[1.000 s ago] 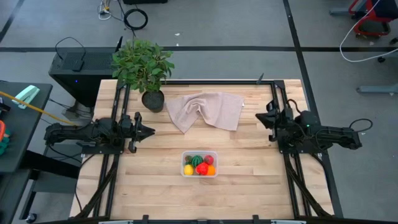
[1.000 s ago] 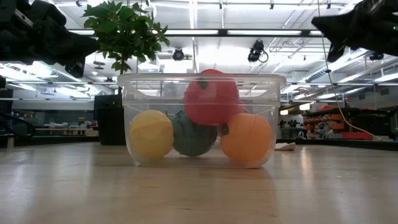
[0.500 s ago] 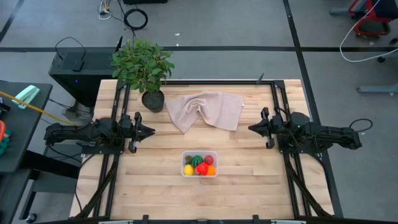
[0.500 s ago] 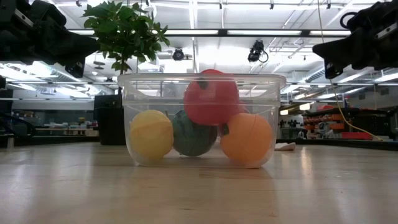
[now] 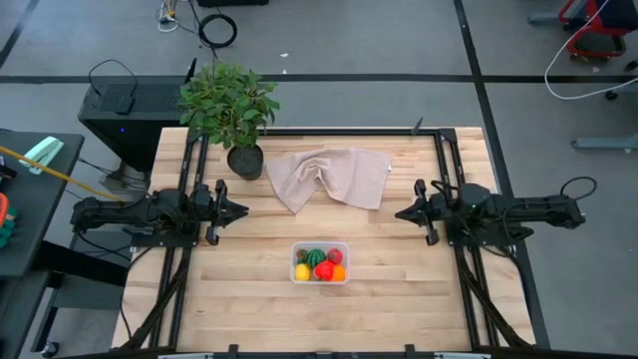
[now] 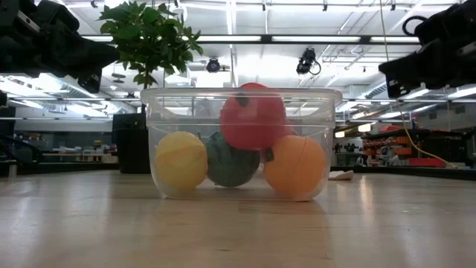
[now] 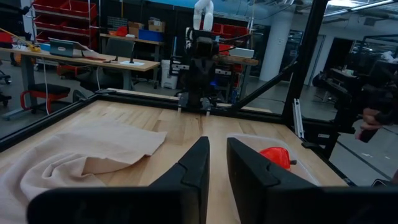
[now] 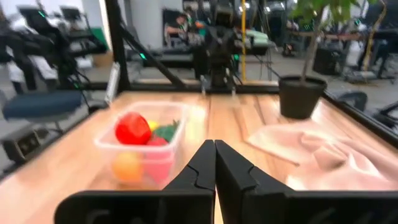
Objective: Pick and placing Produce into tupperware
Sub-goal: Return to Home Position
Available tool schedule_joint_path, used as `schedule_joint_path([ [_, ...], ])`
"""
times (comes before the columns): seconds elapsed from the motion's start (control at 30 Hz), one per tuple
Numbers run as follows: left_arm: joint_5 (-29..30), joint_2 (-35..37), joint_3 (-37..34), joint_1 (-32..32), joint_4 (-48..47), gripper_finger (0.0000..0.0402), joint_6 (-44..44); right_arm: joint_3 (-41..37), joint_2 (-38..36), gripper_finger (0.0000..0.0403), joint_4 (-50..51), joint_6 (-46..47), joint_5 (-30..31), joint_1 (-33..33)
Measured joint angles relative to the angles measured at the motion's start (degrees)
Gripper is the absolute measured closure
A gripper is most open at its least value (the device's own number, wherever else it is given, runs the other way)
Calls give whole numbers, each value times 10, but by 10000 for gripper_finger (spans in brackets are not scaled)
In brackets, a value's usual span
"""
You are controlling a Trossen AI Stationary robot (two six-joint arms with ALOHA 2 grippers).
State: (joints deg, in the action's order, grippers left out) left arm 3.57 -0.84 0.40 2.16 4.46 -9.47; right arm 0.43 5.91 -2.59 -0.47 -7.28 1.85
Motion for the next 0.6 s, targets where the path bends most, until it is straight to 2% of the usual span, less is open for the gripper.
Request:
schedule_joint_path([
  [0.17,0,0,0,0,0,335,0,0,29,395,1,-17,10,-2],
  [0.6,0,0,0,0,0,346,0,0,30,392,-47,-20,12,-1],
])
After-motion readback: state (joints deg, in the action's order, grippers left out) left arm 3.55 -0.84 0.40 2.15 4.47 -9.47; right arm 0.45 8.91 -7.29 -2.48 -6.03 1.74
